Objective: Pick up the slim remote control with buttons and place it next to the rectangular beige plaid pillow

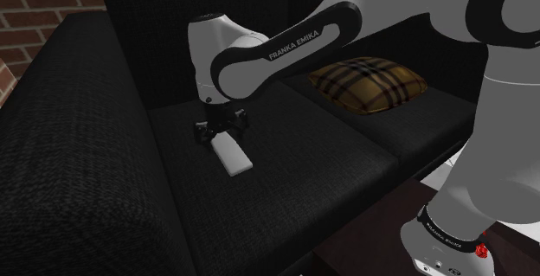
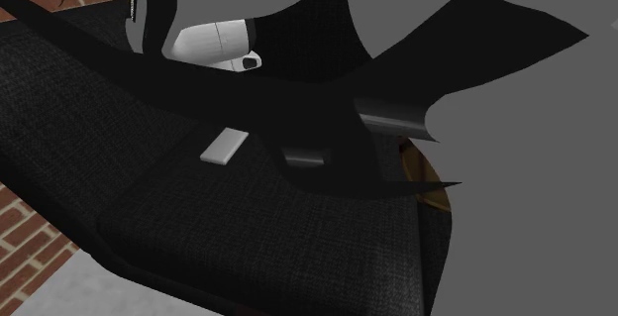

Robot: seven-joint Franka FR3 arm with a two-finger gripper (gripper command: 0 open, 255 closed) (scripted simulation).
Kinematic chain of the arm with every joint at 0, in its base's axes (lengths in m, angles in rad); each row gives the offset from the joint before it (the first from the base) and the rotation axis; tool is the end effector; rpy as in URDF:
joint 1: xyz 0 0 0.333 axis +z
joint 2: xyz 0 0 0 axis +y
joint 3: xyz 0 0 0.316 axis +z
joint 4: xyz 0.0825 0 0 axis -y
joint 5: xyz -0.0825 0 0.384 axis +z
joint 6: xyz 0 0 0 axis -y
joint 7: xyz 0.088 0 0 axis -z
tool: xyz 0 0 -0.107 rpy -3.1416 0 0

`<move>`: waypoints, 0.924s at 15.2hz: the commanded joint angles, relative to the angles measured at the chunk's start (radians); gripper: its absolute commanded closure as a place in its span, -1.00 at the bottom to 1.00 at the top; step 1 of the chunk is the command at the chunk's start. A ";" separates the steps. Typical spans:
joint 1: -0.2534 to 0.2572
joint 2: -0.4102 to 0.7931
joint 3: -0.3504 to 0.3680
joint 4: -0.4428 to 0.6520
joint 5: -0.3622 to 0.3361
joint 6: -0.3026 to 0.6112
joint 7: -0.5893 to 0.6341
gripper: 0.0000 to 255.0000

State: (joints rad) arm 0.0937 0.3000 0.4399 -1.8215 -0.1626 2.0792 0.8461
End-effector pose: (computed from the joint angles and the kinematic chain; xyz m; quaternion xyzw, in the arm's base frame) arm 0.5510 0.2956 0.3853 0.9922 -0.1241 0.0009 0.0091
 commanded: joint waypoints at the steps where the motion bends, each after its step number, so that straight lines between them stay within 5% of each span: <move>1: 0.000 0.000 0.000 0.000 0.000 0.000 0.000 -1.00; 2: 0.000 0.000 0.000 0.000 0.000 0.000 0.000 1.00; 14: -0.002 -0.016 0.003 0.021 0.009 -0.035 -0.006 1.00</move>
State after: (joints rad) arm 0.0931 0.2894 0.4426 -1.8052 -0.1561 2.0535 0.8426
